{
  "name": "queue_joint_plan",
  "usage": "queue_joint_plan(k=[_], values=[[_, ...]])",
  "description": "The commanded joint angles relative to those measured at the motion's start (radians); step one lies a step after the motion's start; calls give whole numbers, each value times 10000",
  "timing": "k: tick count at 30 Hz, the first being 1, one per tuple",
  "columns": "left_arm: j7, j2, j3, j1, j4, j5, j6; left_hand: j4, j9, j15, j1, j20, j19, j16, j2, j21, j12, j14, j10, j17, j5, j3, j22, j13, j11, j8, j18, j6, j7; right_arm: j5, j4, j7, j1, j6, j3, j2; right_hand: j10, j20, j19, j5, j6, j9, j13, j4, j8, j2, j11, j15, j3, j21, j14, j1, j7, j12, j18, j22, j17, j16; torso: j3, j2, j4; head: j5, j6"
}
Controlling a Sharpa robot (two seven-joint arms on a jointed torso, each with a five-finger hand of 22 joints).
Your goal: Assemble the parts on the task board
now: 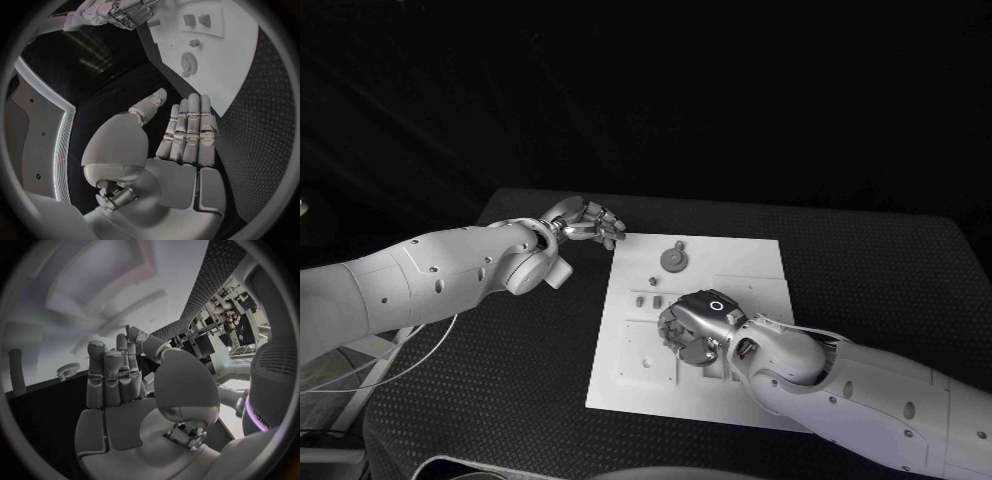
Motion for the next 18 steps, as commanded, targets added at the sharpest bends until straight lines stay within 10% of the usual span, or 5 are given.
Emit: queue_joint_plan(k=[1,18], values=[[100,16,9,11,21,63,51,-5,-13,4,-62,16,17,-61,-33,47,36,87,-65,16,-21,-48,-12,-9,25,60,35,-79,25,-147,-4,-65,-8,153,1,25,62,-69,0,26,77,16,14,11,24,83,-8,-74,54,53,-11,-19,27,12,634,193,-13,46,-3,1,-3,4,-5],[75,5,9,12,30,63,69,-6,-13,5,-63,16,15,-74,-32,48,46,89,-72,28,-21,-52,-23,-13,26,65,34,-81,25,-460,-27,-307,-4,733,1,35,59,-68,-11,26,70,27,21,10,18,84,-6,-72,58,53,-16,-23,28,0,634,195,-12,53,-1,0,-3,0,-43]])
